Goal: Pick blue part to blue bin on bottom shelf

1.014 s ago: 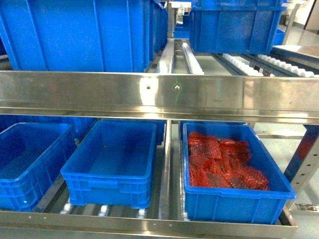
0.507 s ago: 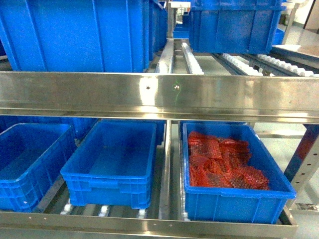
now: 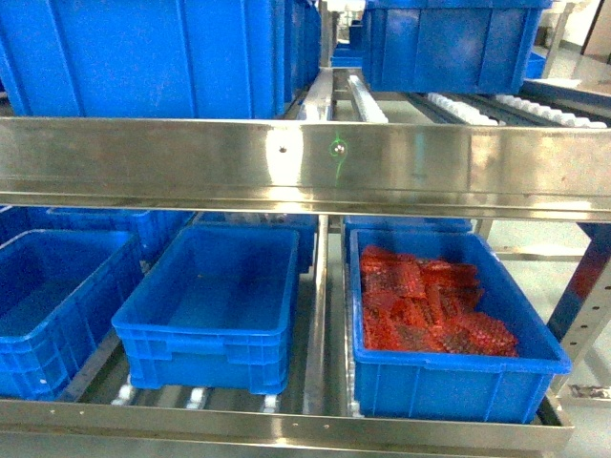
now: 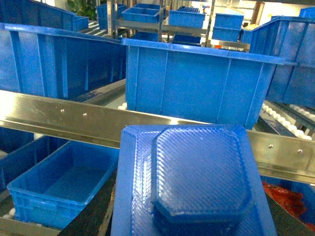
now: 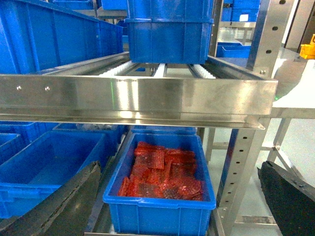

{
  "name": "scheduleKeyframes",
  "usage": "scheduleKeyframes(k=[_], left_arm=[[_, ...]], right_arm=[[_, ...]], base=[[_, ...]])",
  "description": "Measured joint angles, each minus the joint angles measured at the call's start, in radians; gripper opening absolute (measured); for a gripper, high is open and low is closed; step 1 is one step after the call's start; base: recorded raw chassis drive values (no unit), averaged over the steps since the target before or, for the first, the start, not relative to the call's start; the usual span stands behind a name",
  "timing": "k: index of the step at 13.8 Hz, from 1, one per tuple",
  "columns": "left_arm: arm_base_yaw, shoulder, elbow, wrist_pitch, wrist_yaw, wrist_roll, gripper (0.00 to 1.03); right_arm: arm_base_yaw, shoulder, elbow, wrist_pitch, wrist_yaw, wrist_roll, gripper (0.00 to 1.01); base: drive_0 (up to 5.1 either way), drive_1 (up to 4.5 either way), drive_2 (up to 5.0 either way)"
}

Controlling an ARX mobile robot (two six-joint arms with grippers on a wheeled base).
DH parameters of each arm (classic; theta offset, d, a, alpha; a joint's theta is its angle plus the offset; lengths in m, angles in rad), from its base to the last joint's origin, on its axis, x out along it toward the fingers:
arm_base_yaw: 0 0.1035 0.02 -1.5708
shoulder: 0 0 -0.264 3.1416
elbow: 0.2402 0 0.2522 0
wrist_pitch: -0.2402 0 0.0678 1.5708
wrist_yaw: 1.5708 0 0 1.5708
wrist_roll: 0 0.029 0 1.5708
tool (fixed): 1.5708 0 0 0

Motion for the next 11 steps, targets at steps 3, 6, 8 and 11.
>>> scheduleKeyframes(k=[3, 6, 8, 11], left_arm=[[0.000, 0.001, 0.000, -0.002, 0.000, 0.000, 0.43], [0.000, 0.001, 0.000, -0.002, 0.001, 0.000, 0.43], [0.000, 0.001, 0.000, -0.002, 0.000, 0.000, 0.43], [0.000, 0.001, 0.000, -0.001, 0.000, 0.000, 0.43]], right_arm=[[0.000, 0.000, 0.000, -0.003, 0.002, 0.000, 0.98], [0.000, 0.000, 0.000, -0.002, 0.004, 0.000, 0.98], [0.000, 0.000, 0.000, -0.003, 0.003, 0.000, 0.98], [0.000, 0.000, 0.000, -0.003, 0.003, 0.000, 0.98]], base=[[0.0, 0.00, 0.0], [0.0, 0.00, 0.0], [0.0, 0.00, 0.0], [0.0, 0.00, 0.0]])
